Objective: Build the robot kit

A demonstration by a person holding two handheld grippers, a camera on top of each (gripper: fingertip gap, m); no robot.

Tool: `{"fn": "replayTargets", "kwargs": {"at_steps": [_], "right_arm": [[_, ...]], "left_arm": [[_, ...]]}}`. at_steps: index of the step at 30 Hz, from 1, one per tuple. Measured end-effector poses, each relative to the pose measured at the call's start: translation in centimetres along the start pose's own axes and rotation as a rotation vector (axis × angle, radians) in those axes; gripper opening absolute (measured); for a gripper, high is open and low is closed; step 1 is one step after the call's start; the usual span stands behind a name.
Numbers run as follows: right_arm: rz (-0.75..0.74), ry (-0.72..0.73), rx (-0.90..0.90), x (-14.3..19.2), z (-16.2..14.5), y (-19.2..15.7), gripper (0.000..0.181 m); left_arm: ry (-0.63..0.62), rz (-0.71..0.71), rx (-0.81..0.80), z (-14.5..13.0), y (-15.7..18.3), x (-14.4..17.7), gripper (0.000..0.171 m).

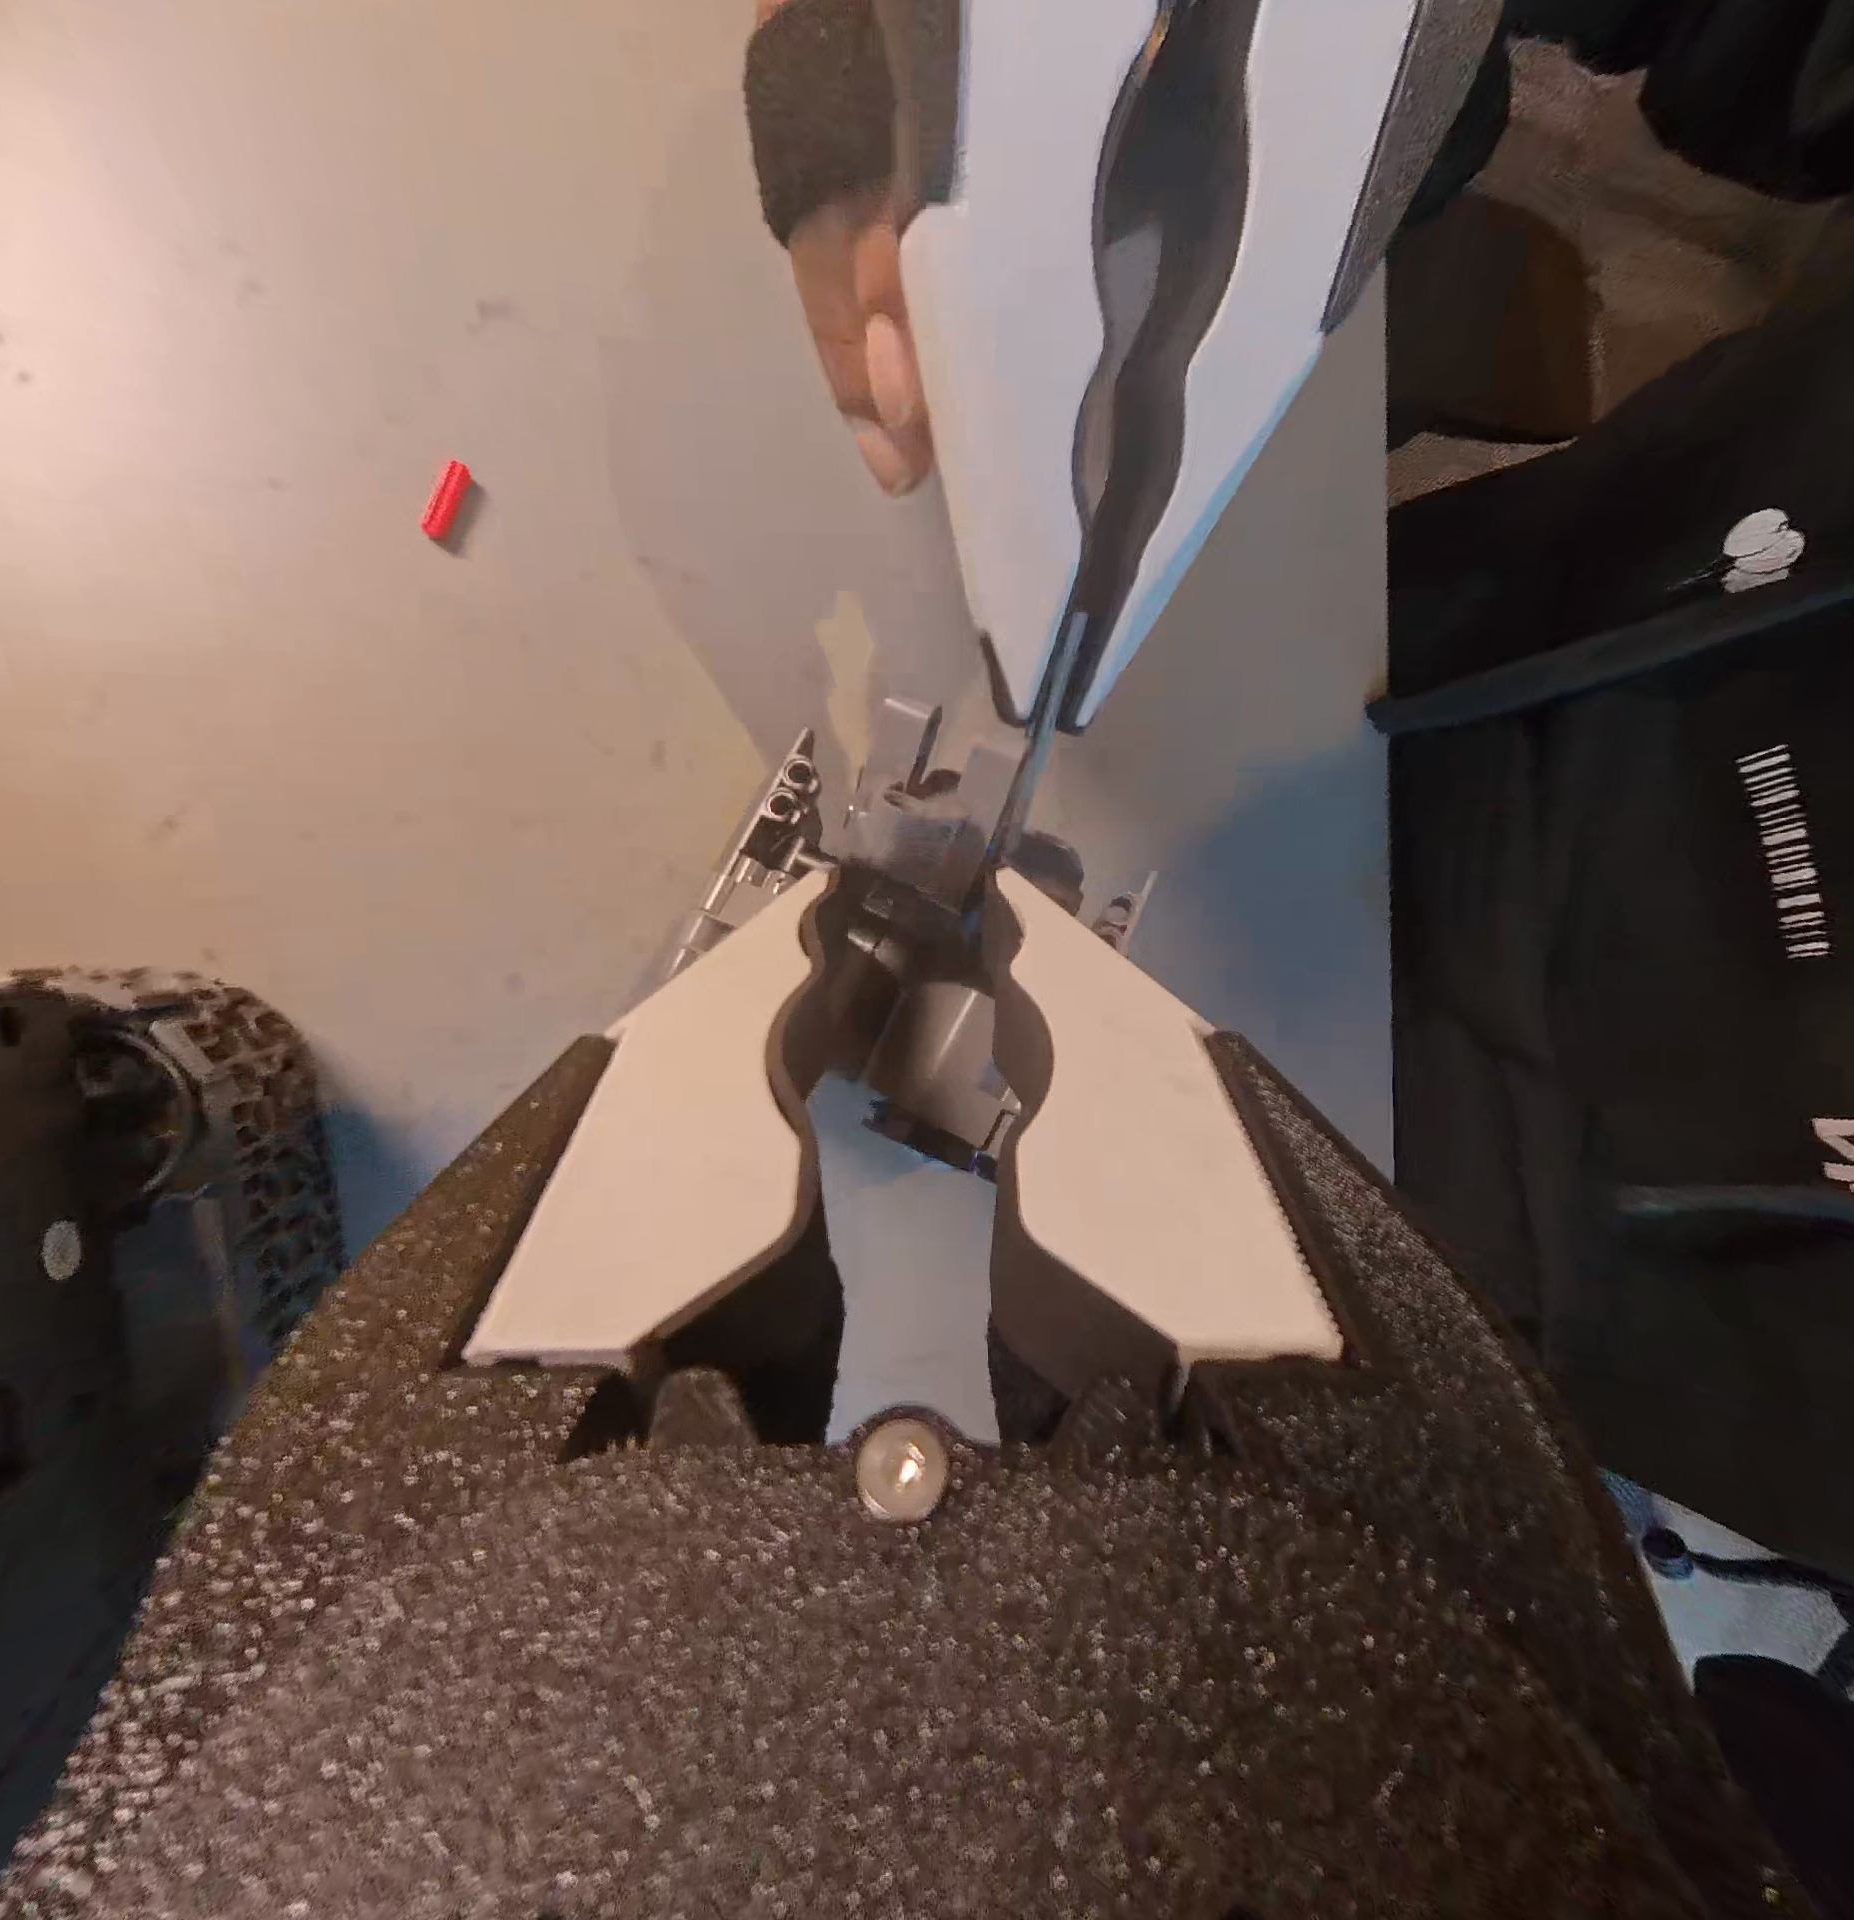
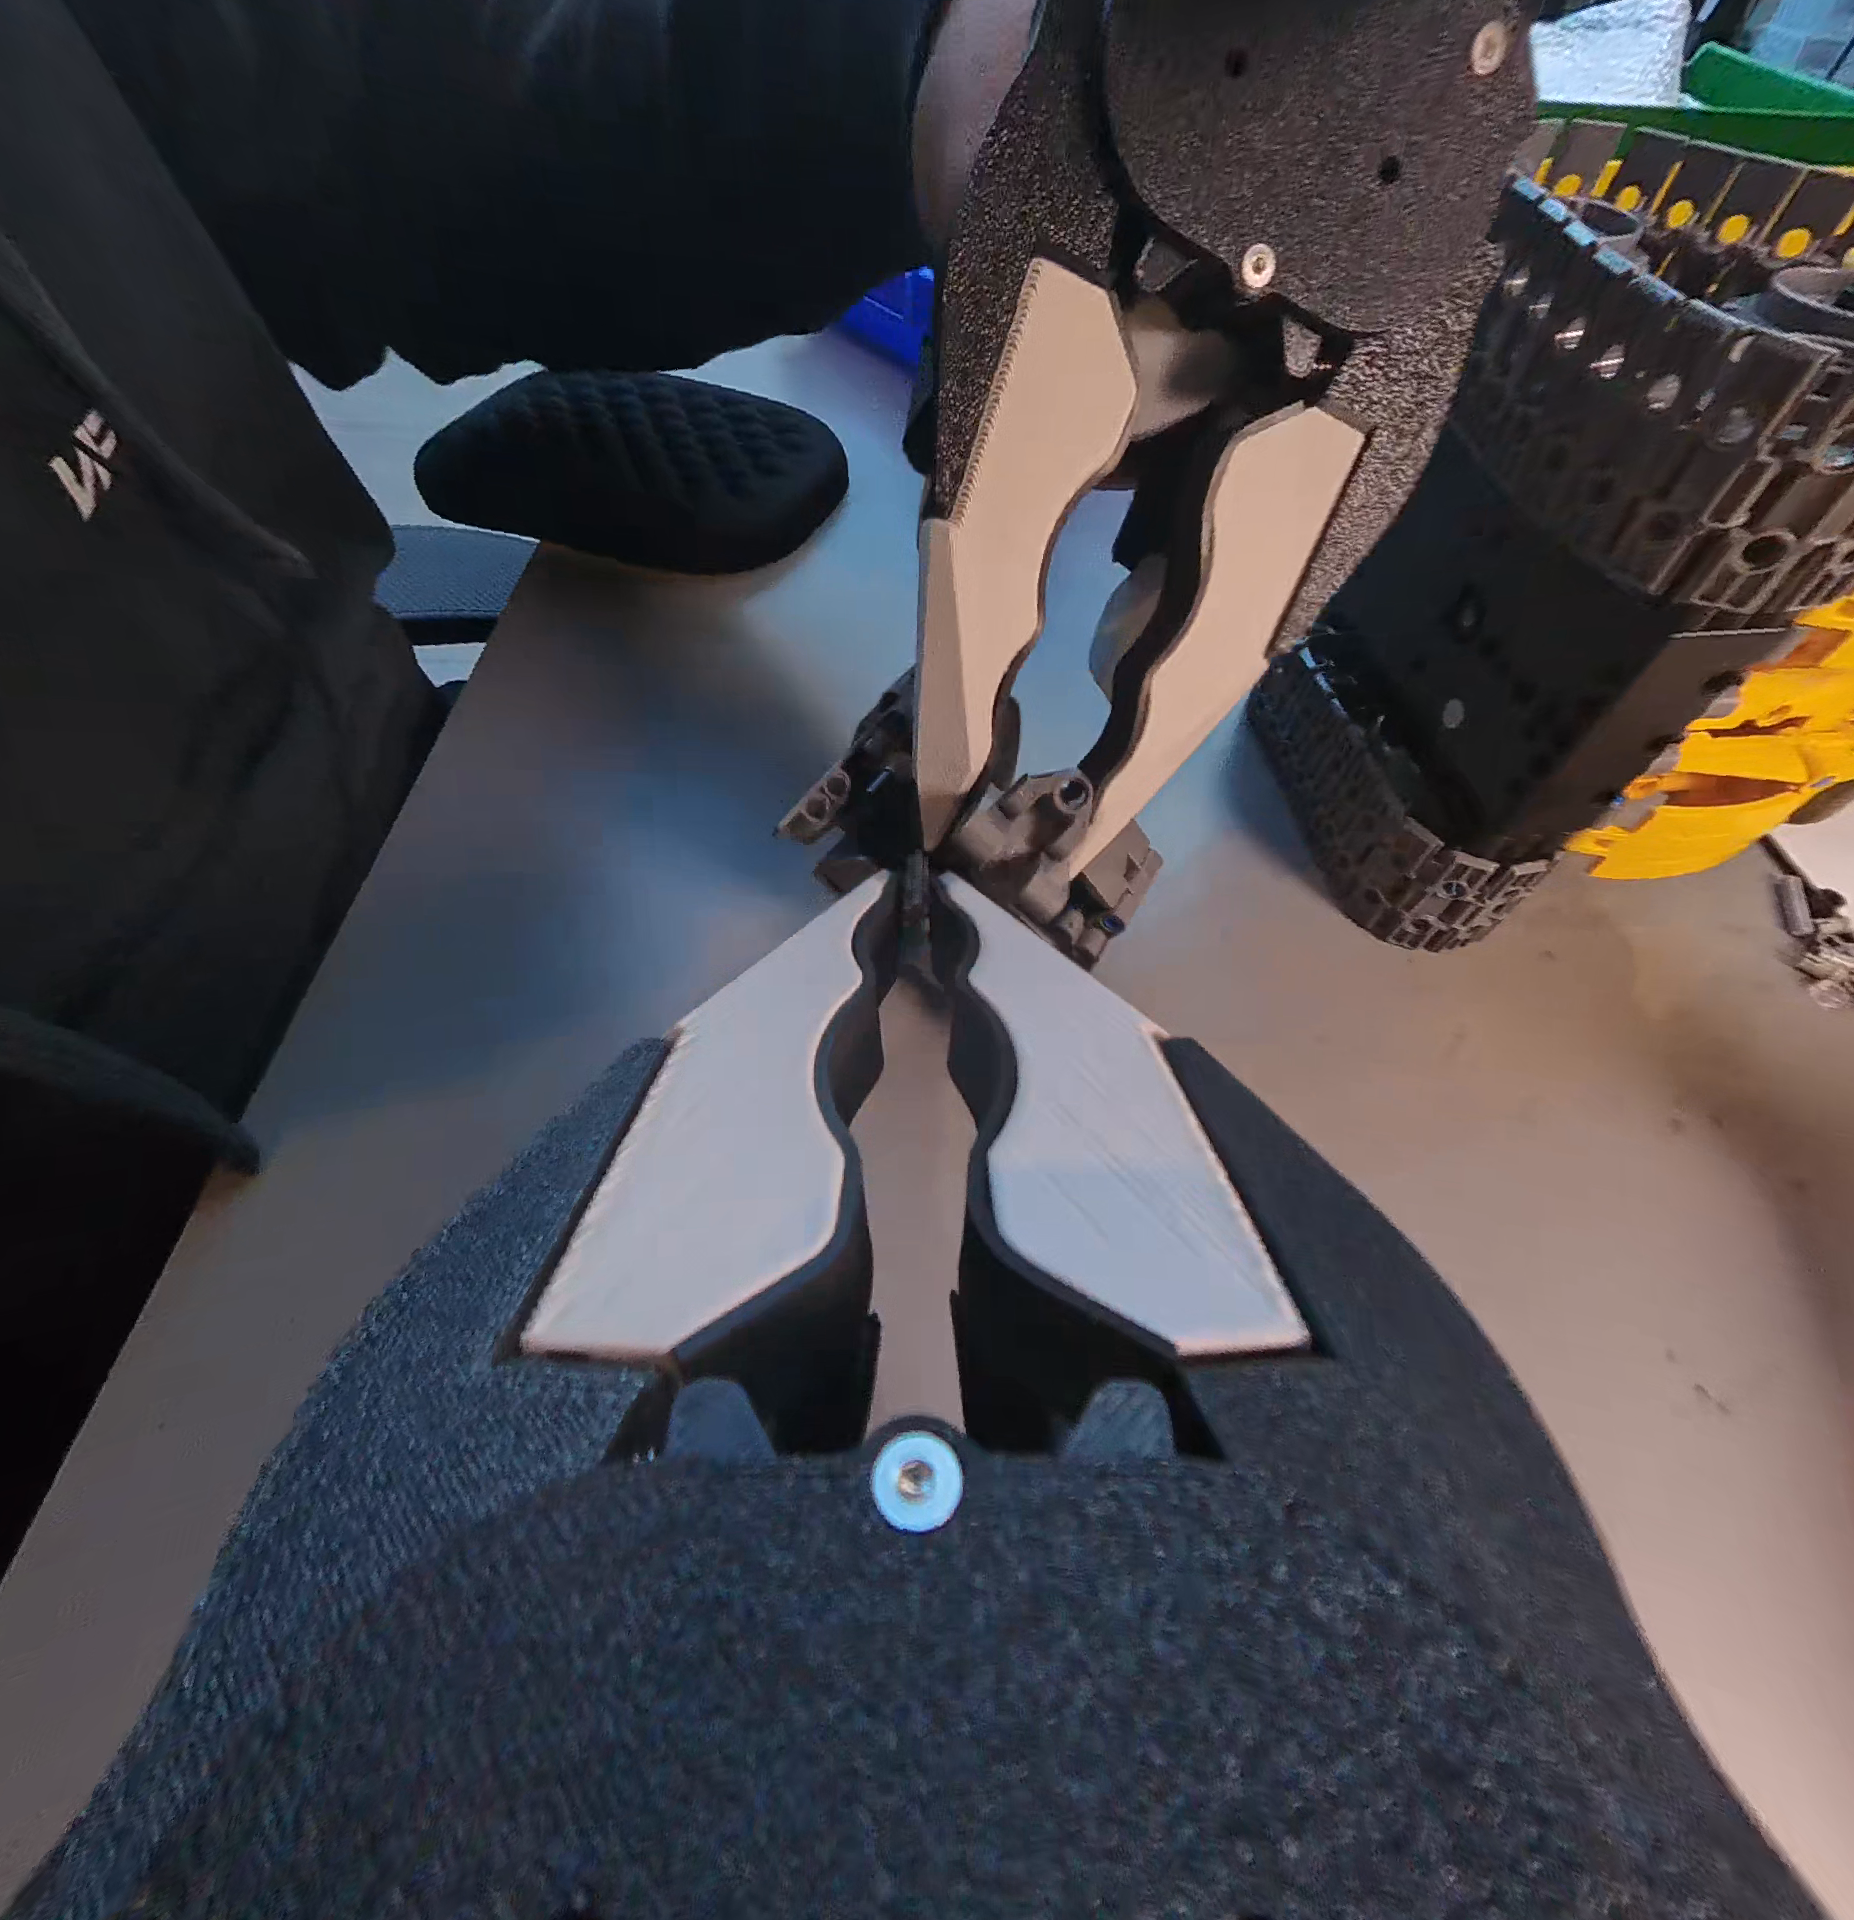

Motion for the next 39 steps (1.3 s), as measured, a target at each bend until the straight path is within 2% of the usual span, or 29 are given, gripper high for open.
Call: {"fn": "replayTargets", "kwargs": {"at_steps": [4,6,9,14,24,32,39], "right_arm": [[0.017,0.011,0.002,0.6,0.2,-0.1,0.004],[0.038,0.105,-0.041,1.8,1.5,0.1,0.004],[-0.03,0.183,-0.069,3.3,2.5,1.8,0.004],[-0.066,0.091,0.012,2.4,2.0,1.3,0.004],[-0.171,-0.037,0.12,1.4,0.9,1.8,0.004],[-0.232,-0.057,0.108,1.7,0.7,2.7,0.004],[-0.297,-0.067,0.135,1.7,0.7,3.1,0.004]], "left_arm": [[-0.009,-0.002,-0.011,0.4,-0.2,-0.1,0.024],[0.006,-0.025,-0.009,0.3,-0.2,-0.1,0.024],[0.038,-0.064,-0.005,0.3,0.3,-0.2,0.024],[0.127,-0.061,0.008,0.9,0.6,-1.1,0.024],[0.3,0.042,0.066,1.5,-0.4,-1.2,0.024],[0.362,0.064,0.119,1.4,-1.3,-0.6,0.025],[0.479,0.174,0.209,1.7,-2.7,0.0,0.024]]}}
Point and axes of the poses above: each gripper's, where its closed fingertips meet, x back along the fingers, z out of its top, y = z × x across the jaws, the point moved 3 cm from there along x, back along the fingers, and after that the axes turned 5 degrees about -z, right-handed, at the moved point
